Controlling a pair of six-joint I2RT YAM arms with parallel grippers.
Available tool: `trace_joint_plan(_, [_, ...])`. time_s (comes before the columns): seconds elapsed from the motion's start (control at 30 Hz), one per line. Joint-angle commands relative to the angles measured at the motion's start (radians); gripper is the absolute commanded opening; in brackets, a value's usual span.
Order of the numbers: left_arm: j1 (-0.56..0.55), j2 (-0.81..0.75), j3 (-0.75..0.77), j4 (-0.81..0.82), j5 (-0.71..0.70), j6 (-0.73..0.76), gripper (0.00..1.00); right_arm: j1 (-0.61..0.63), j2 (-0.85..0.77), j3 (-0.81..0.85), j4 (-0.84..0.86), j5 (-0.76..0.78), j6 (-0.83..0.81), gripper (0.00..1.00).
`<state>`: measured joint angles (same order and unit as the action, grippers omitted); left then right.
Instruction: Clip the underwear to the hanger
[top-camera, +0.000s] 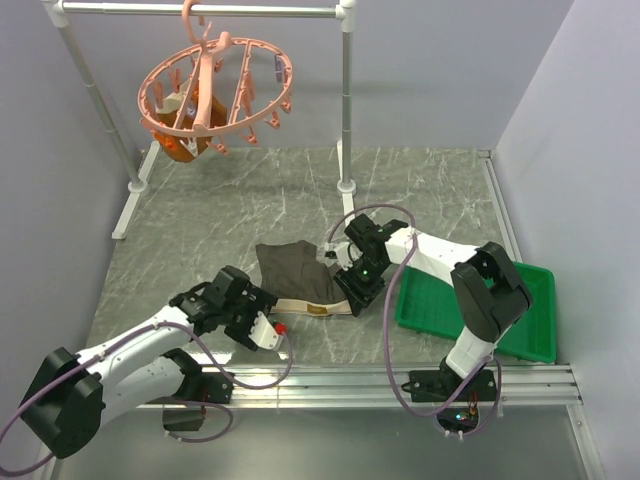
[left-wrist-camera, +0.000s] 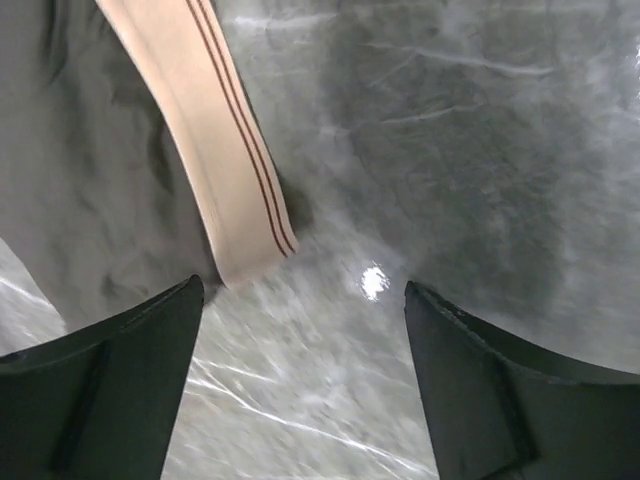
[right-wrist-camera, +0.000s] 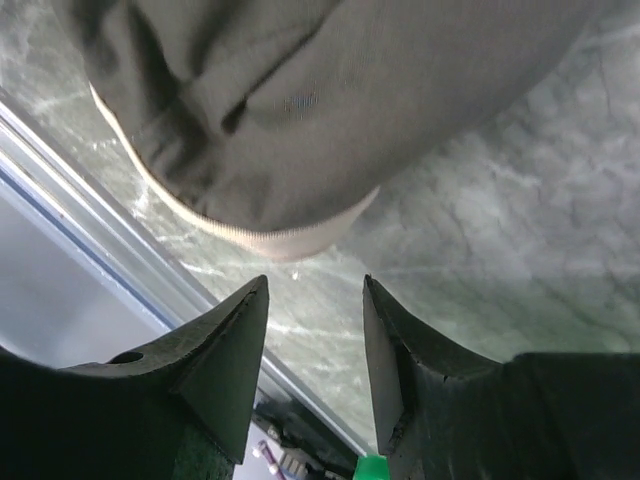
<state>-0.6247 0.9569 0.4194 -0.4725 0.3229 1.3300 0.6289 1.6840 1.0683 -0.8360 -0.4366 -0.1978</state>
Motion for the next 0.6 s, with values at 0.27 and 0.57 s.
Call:
trace_joint_plan(0.27, [-0.046,0.078,-0.065,0.284,-0.042,0.193,0.41,-0.008,0.006,0.061,0.034,-0.033,0.021,0.48])
trace_joint_plan(0.57, [-0.049,0.085,0.361,-0.127,0.126,-0.276,0.00,-0.139,-0.098,0.119,-0.043,-0.039,-0.011,0.46])
